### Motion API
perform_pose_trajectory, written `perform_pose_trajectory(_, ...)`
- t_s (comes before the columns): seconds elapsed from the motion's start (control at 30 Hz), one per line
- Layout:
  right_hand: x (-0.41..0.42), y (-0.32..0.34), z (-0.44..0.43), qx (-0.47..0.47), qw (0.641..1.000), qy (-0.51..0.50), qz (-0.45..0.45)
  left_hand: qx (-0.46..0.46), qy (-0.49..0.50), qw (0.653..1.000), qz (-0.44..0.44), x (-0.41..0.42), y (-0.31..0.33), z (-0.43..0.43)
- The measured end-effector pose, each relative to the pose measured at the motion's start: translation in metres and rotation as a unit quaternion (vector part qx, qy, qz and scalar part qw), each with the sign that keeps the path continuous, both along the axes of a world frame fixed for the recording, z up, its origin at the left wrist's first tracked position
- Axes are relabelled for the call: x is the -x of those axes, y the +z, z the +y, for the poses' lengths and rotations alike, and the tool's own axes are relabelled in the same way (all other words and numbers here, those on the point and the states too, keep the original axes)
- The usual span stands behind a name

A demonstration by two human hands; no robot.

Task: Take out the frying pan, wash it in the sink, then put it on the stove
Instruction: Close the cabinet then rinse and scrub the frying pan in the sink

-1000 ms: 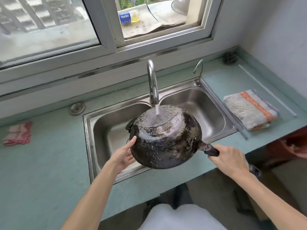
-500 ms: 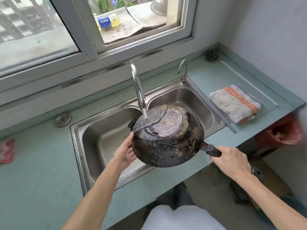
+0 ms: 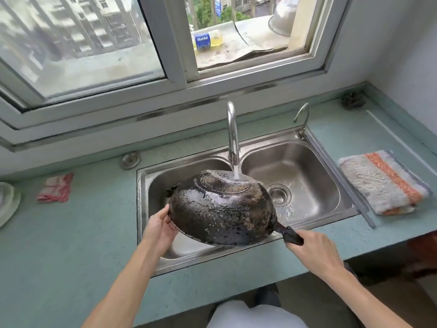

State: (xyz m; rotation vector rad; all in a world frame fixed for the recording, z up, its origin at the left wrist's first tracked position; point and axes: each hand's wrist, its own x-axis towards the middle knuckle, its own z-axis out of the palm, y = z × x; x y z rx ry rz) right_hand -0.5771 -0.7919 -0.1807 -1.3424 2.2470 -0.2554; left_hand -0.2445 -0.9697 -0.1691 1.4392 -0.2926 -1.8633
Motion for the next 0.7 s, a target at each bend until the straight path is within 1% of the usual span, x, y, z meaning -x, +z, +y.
perform_pose_trajectory(0.07,-0.008,-0.002,-0.010,0.001,0.999,0.024,-0.026,0.025,0.020,0.999,0.015,-0.011,0.012,-0.001)
perform_pose_trajectory(0.2,-0.024,-0.006,-0.035,-0.026,0.994,0.068,-0.084,0.095,0.049,0.994,0.002,-0.019,0.043,-0.013)
perform_pose_trajectory(0.3,-0.043,-0.003,-0.052,-0.057,0.976,0.085,-0.190,0.153,0.062,0.986,-0.007,-0.016,0.064,-0.024)
perform_pose_trajectory(0.37,-0.059,-0.001,-0.061,-0.077,0.961,0.098,-0.245,0.166,0.037,0.984,-0.048,-0.010,0.067,-0.023)
perform_pose_trajectory(0.43,-0.072,0.001,-0.069,-0.094,0.945,0.102,-0.297,0.135,-0.011,0.983,-0.124,0.000,0.056,-0.012)
perform_pose_trajectory(0.5,-0.083,0.004,-0.080,-0.106,0.930,0.113,-0.333,0.057,-0.037,0.981,-0.181,0.011,0.033,0.008)
perform_pose_trajectory(0.57,-0.093,0.008,-0.090,-0.116,0.912,0.119,-0.374,-0.034,-0.033,0.972,-0.232,0.019,0.009,0.031)
perform_pose_trajectory(0.63,-0.104,0.013,-0.097,-0.131,0.890,0.110,-0.423,-0.104,-0.007,0.962,-0.253,0.023,-0.010,0.052)
perform_pose_trajectory(0.67,-0.110,0.013,-0.099,-0.139,0.876,0.101,-0.450,-0.128,0.005,0.959,-0.253,0.024,-0.018,0.059)
perform_pose_trajectory(0.7,-0.114,0.014,-0.102,-0.143,0.862,0.093,-0.478,-0.147,0.019,0.961,-0.235,0.023,-0.024,0.064)
